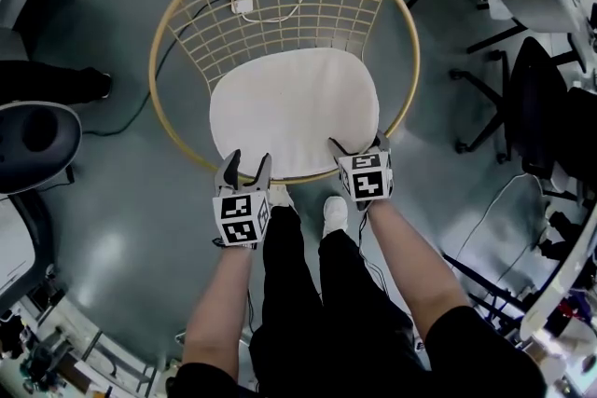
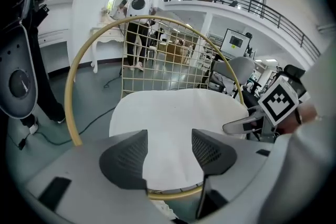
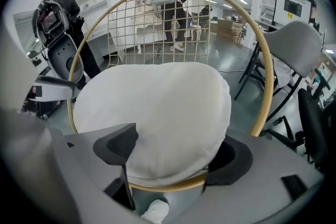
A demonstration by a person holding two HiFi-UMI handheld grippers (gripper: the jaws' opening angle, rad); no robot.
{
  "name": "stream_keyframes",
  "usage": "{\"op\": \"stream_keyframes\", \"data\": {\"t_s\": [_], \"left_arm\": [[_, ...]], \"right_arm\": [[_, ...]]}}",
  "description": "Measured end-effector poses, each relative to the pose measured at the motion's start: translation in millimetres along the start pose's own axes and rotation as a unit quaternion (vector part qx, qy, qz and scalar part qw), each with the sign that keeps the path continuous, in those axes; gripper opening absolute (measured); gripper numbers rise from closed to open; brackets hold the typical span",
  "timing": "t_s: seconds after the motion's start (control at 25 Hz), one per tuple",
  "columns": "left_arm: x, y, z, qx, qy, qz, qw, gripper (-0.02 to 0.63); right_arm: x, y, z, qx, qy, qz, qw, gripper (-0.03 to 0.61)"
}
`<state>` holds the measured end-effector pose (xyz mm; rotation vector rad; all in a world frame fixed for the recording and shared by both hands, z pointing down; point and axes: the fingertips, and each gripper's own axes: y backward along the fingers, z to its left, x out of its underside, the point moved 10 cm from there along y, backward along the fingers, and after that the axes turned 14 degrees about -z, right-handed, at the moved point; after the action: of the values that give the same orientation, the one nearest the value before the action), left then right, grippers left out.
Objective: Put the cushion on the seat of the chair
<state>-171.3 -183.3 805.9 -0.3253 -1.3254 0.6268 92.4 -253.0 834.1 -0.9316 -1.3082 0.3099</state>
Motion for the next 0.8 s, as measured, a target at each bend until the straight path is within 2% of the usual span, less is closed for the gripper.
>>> {"op": "stream_keyframes", "data": {"t_s": [0.12,0.4,0.56,0.6,0.68,0.72,0.76,0.8], "left_arm": [[-6.0,6.7,-7.5,0.008,0.000,-0.003,1.0000,0.268],[-24.1,18.7,-21.7,0.022,-0.006,-0.014,0.9997,0.255],[-34.0,24.9,-28.1,0.023,-0.009,-0.025,0.9994,0.237],[-36.4,26.9,-29.6,0.022,-0.009,-0.028,0.9993,0.226],[-42.6,32.3,-33.3,0.022,-0.010,-0.033,0.9992,0.194],[-46.7,36.2,-35.8,0.022,-0.010,-0.036,0.9991,0.169],[-51.3,40.9,-39.0,0.022,-0.010,-0.041,0.9989,0.123],[-56.2,46.4,-42.4,0.022,-0.009,-0.046,0.9986,0.094]], "right_arm": [[-0.6,3.0,1.3,0.005,0.022,0.023,0.999,0.536],[-4.3,16.6,-1.6,0.014,0.032,0.028,0.999,0.594],[-16.3,27.4,3.6,-0.021,0.027,-0.016,0.999,0.592],[-20.5,31.7,5.4,-0.037,0.017,-0.032,0.999,0.565],[-30.8,44.4,7.8,-0.059,-0.004,-0.062,0.996,0.444],[-36.9,52.8,8.4,-0.065,-0.009,-0.075,0.995,0.252],[-43.4,61.8,9.2,-0.074,-0.011,-0.085,0.993,0.019],[-50.1,70.6,10.7,-0.088,-0.012,-0.095,0.991,0.014]]}}
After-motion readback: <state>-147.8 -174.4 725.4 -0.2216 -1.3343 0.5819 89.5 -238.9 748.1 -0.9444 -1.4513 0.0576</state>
